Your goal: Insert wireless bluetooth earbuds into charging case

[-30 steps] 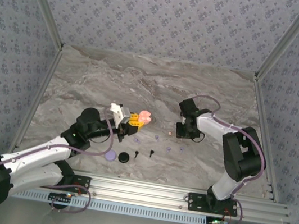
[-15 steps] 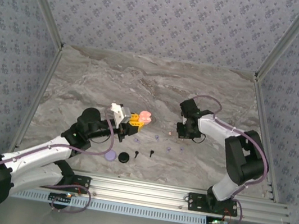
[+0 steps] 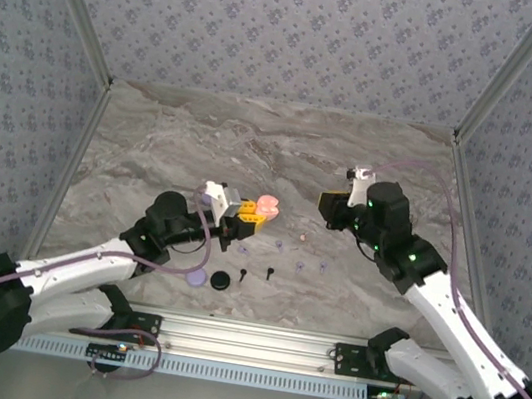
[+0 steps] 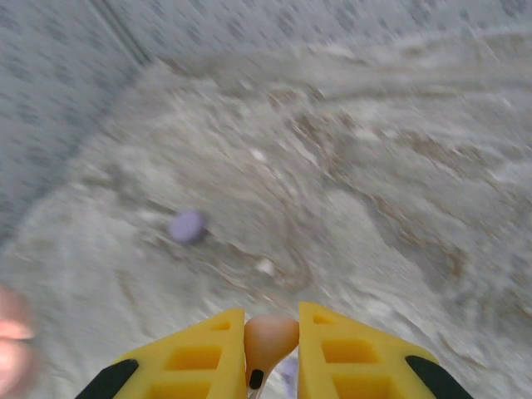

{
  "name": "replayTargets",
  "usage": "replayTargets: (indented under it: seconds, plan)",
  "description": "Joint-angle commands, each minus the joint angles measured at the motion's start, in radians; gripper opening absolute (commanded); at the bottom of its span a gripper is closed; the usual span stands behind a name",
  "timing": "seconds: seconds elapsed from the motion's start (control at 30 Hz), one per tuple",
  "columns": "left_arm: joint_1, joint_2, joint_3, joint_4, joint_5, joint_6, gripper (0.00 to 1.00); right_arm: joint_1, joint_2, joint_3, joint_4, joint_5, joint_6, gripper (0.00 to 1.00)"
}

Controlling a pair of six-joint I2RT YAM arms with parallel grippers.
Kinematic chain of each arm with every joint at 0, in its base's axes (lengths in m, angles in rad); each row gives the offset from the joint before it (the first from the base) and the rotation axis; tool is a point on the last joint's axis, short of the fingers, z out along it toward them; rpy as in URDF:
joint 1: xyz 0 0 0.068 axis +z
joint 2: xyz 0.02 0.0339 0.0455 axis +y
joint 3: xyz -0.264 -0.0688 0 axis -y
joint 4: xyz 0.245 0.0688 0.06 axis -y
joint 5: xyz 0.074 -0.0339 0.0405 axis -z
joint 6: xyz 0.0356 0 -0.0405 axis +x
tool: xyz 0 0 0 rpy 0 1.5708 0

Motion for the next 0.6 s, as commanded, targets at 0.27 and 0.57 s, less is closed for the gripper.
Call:
replayTargets:
  seconds: [0.27, 0.57]
  plan:
    - [-0.041, 0.058, 0.073, 0.076, -0.043, -0.009, 0.00, 0.221, -0.020, -0.023, 0.214, 0.086, 0.093, 0.19]
    - [-0.046, 0.072, 0.079, 0.092, -0.061, -0.022, 0.00, 0.269, -0.007, -0.046, 0.232, 0.158, 0.100, 0.19]
